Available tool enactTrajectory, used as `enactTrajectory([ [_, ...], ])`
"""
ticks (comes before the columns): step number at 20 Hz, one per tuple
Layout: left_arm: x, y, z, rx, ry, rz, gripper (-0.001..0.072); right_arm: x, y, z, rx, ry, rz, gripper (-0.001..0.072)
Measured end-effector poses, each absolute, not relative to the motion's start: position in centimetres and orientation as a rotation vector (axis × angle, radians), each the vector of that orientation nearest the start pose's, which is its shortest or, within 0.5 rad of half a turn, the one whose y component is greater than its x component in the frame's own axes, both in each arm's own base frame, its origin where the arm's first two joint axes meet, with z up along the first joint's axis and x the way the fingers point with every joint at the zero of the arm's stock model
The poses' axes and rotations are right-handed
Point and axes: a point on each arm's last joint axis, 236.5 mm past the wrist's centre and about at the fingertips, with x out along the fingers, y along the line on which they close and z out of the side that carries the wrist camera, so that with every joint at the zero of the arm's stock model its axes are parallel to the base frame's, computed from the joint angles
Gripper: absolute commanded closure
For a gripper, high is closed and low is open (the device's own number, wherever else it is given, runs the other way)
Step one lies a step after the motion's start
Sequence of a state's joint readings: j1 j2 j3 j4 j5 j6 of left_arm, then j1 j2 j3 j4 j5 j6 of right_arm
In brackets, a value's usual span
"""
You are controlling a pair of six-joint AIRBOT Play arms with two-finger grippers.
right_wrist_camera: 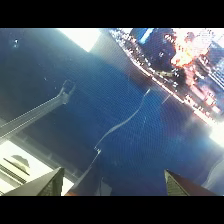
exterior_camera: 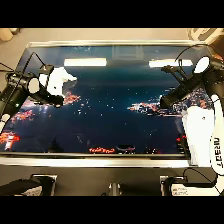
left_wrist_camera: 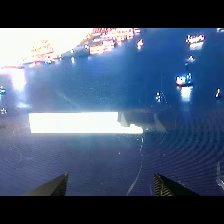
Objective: Fold the shirts.
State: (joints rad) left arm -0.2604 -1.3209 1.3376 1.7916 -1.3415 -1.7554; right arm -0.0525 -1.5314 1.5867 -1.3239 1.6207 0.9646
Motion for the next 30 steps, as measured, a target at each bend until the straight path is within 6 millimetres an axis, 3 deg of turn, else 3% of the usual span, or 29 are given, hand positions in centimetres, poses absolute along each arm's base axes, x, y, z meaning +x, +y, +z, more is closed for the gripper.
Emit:
enactTrajectory([
  [24, 38.5, -5.1, 4.9, 0.196, 1.278, 0.046, 0.0056, 38.5, 3.3, 4.0, -0.267, 1.439, 0.605, 0.0041],
  [30, 40.6, -5.6, 5.2, 0.184, 1.19, 0.025, 0.0086, 40.0, 3.3, 4.0, -0.273, 1.382, 0.575, 0.0038],
])
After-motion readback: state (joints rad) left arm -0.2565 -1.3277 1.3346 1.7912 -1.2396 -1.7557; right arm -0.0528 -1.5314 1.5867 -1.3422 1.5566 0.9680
